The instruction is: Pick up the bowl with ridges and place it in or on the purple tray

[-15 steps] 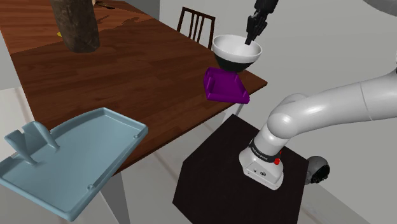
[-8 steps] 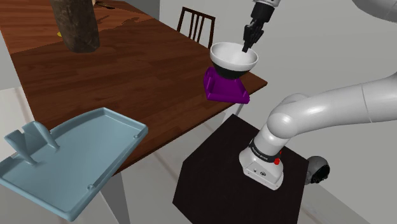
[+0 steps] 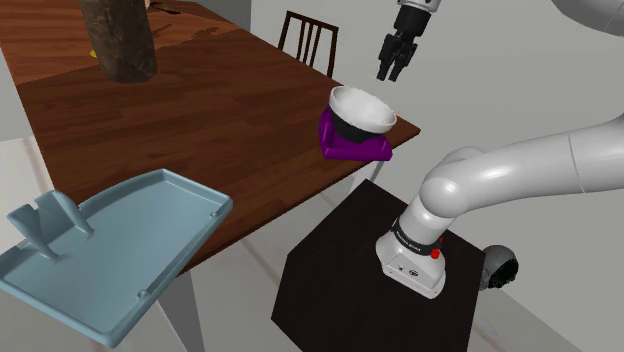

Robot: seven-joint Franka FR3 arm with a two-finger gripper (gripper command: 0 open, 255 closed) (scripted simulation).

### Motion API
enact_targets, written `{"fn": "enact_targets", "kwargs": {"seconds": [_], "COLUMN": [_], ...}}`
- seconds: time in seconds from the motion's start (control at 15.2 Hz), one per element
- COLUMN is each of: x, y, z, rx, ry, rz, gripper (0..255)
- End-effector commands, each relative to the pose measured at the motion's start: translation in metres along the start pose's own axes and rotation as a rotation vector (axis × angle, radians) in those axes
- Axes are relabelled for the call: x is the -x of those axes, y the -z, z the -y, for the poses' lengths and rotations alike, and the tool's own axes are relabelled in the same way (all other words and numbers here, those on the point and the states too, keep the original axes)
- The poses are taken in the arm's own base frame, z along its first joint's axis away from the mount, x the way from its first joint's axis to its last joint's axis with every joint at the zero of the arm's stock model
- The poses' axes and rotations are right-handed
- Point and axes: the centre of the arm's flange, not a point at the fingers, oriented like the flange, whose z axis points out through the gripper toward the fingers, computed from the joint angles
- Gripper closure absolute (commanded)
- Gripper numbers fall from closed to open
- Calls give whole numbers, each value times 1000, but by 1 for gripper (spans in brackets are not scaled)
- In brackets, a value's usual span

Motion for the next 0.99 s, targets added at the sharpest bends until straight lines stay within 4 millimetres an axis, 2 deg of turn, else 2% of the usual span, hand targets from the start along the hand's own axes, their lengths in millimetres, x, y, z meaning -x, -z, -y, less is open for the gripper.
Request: {"fn": "enact_targets", "kwargs": {"seconds": [0.0,0.2,0.46,0.92], "x": [0,0,0,0], "y": [0,0,50,50], "z": [0,0,0,0], "rx": [0,0,0,0], "ry": [0,0,0,0], "rz": [0,0,0,0], "gripper": [0,0,0,0]}}
